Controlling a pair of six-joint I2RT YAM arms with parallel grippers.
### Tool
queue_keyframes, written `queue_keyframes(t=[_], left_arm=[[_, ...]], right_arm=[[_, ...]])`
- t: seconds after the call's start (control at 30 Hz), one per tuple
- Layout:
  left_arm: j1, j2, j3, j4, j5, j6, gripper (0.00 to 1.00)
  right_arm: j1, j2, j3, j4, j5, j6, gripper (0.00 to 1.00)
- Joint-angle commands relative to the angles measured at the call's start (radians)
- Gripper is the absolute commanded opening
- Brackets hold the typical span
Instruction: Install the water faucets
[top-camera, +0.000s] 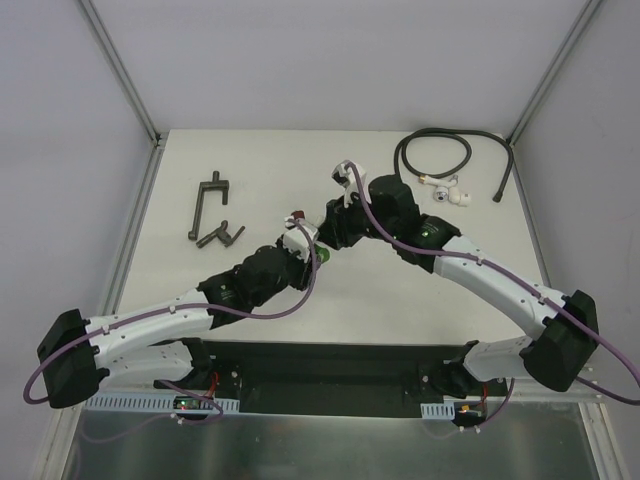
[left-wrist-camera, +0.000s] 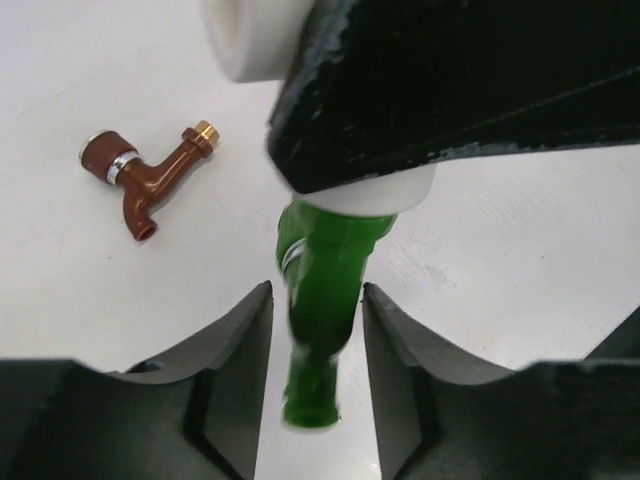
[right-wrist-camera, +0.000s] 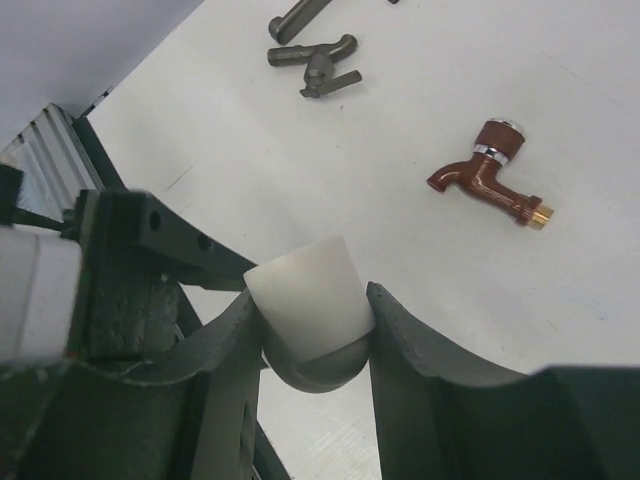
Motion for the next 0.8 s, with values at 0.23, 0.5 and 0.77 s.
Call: queue_keyframes(t=[0.23,0.5,0.77], left_arm=[[0.132,-0.239,-0.093,0.167,0.337,-0.022,0.76],[0.32,-0.342,-0.24,0.376,0.666,-0.142,0.93],[0.398,-0.29,-0.279,0.584,0.959,-0.226,0.98]], right_arm=[[-0.105,-0.076,-0.063,0.167,-0.213,-0.041,0.02],[-0.136,-0.153,-0.134,0.258,-0.381,-0.098,0.01],[-0.139,-0.227,-0.191,0.321,-0.55,-0.182,0.02]])
